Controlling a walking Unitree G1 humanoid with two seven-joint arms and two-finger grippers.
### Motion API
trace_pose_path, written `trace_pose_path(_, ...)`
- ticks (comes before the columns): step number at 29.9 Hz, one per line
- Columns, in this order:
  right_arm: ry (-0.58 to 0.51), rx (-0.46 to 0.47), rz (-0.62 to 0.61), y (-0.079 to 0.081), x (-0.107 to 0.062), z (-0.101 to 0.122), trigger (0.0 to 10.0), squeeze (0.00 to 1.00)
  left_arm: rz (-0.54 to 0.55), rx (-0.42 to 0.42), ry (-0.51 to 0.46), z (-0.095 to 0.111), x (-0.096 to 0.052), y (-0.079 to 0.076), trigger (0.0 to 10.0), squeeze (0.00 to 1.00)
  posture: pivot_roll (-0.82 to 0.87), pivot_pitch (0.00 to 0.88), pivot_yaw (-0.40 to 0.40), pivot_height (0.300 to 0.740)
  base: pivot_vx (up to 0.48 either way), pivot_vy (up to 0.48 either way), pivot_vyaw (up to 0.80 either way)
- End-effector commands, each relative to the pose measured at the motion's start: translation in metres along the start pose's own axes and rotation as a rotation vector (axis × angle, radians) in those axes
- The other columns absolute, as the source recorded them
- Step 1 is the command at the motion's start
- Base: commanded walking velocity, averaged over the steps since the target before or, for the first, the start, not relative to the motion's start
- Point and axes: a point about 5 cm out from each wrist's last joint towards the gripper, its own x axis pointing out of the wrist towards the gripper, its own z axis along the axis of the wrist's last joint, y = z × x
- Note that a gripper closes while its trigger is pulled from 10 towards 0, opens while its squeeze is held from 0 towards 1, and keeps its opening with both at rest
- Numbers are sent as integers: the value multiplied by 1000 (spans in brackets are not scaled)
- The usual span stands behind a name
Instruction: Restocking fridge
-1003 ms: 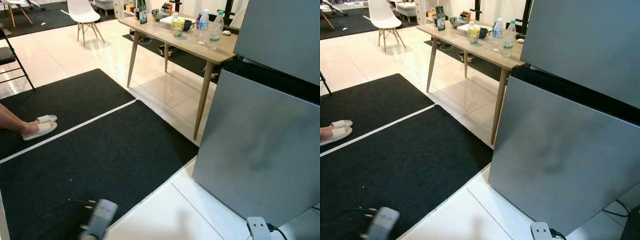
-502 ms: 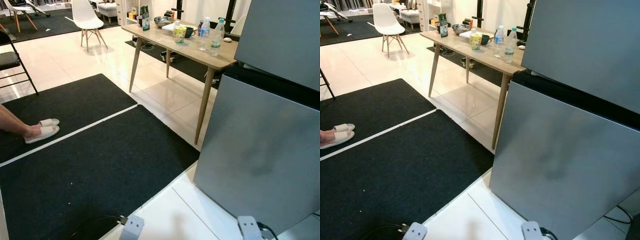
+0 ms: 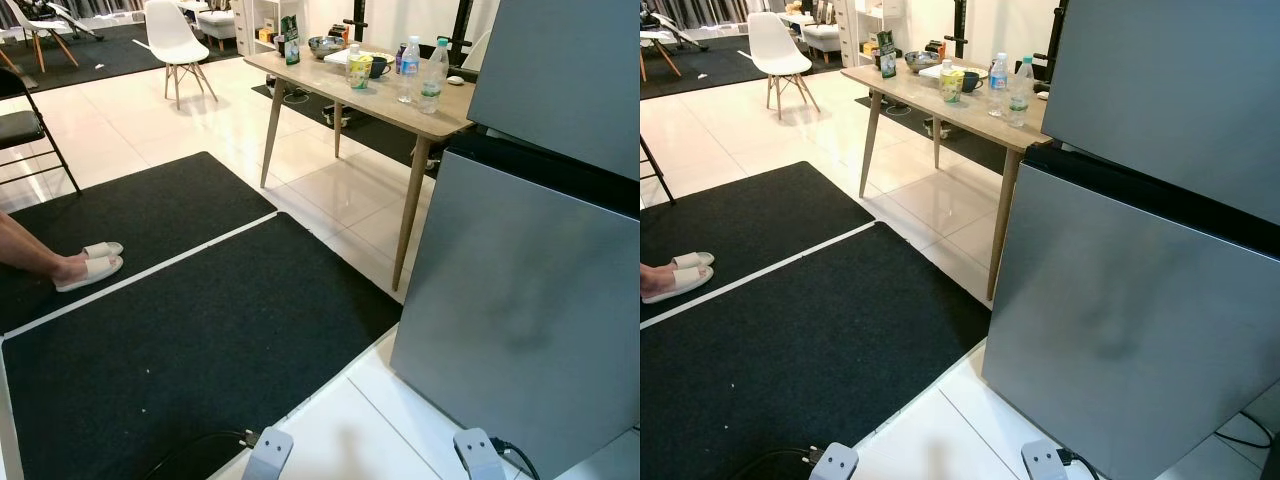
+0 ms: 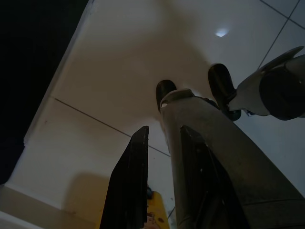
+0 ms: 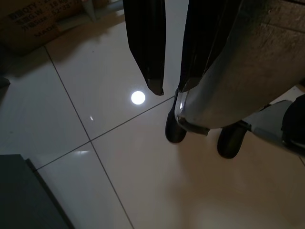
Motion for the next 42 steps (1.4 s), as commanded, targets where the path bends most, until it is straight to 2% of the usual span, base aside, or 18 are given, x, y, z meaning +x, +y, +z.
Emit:
trace_pose_path(1,11,-8,-4,-2,0,-2,10000,0,13,-2,29,-8,-3,7,10000,0,-54,0,-10,740,0,0,0)
trace_pose_path(6,8,2,-8,-3,-1,-3,10000,0,7,-3,37,-10,-3,5,10000,0,-56,0,-7,740,0,0,0)
trace_pose_path(7,-2,28,-17,-4,-1,-3,10000,0,2,-2,44,-12,-2,3,10000,0,-56,0,-7,740,0,0,0)
trace_pose_path(11,48,-39,-66,-7,-2,-11,10000,0,-5,-5,54,-14,-3,2,10000,0,-58,0,-7,740,0,0,0)
trace_pose_path(16,46,-40,-50,-5,-2,-12,10000,0,22,37,65,-15,-3,5,10000,0,-57,0,-9,740,0,0,0)
trace_pose_path(23,53,-62,-53,-5,-2,-12,10000,0,47,32,71,-18,-5,11,10000,0,-57,0,-10,740,262,0,0)
trace_pose_path(42,58,-54,-60,-6,-2,-15,10000,0,45,32,68,-17,-4,7,10000,0,-60,0,-13,740,296,0,0)
